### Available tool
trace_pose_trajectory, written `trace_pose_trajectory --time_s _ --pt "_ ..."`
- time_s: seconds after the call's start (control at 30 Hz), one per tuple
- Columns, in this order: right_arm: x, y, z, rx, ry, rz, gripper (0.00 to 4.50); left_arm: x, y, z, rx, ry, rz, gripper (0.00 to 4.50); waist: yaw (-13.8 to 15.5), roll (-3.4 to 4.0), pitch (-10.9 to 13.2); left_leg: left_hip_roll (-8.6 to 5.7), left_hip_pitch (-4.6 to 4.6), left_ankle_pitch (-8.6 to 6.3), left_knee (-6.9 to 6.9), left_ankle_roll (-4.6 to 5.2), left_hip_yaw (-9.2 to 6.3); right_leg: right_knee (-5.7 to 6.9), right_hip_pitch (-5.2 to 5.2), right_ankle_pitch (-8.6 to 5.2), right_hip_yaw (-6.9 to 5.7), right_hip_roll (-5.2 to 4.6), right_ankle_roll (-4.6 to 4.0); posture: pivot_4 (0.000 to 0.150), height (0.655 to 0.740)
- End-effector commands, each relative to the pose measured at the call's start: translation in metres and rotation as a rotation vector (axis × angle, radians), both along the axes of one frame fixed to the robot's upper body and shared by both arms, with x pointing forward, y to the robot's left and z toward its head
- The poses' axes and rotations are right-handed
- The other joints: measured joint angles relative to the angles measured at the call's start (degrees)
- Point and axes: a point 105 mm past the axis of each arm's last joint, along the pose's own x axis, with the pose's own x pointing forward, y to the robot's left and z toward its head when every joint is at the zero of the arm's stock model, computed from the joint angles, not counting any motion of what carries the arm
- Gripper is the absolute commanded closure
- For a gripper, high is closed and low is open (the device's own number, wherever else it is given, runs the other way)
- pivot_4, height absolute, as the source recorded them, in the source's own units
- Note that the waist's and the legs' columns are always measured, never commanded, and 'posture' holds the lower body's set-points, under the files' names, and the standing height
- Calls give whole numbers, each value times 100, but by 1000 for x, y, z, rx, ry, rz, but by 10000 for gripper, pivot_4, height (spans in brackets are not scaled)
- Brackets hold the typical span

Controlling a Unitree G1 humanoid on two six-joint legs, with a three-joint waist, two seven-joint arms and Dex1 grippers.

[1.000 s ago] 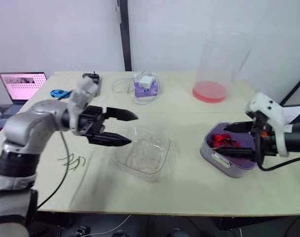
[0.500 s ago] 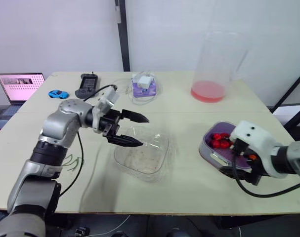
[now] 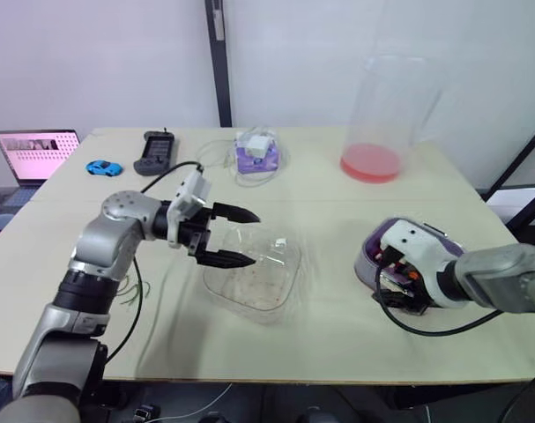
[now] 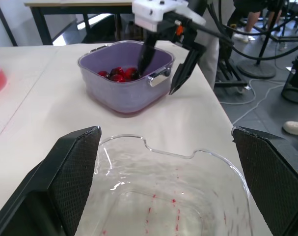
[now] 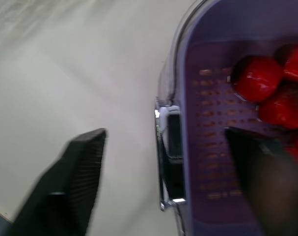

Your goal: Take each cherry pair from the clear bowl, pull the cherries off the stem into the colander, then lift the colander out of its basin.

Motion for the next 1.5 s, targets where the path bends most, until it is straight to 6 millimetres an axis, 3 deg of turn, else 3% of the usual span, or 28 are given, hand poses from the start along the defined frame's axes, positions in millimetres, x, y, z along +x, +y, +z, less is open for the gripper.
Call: trace_pose_trajectory --time_s 0.03,0.17,0.63,1.1,1.2,1.5 --pt "3 0 10 -12 -37 1 23289 -5 4 12 -12 -51 12 0 1 0 0 0 0 0 0 0 0 0 0 0 0 0 0 1500 7332" --pt "3 1 15 -20 -45 10 43410 -5 4 11 -8 -49 24 0 0 0 0 0 0 0 -1 0 0 0 0 0 0 0 0 1500 7332" --pt "-4 -4 29 -34 -72 16 43027 -2 0 13 -1 -54 16 0 5 0 0 0 0 0 -1 1 1 -1 0 0 0 0 0 1500 7332" --pt "-11 -17 63 -50 -156 -3 43027 3 -1 11 45 -53 -14 0 14 0 0 -1 0 0 -1 1 2 -2 0 0 0 -1 0 1500 7332" --pt "-14 -11 74 51 -189 31 43027 6 -2 15 32 -65 -20 0 17 0 0 -1 0 0 0 1 2 -2 0 0 0 -1 0 1500 7332" --pt "-22 -16 94 91 -241 29 43027 6 -3 16 35 -67 -33 0 5 0 0 0 0 -1 -1 2 2 0 -1 0 0 1 0 1500 7332"
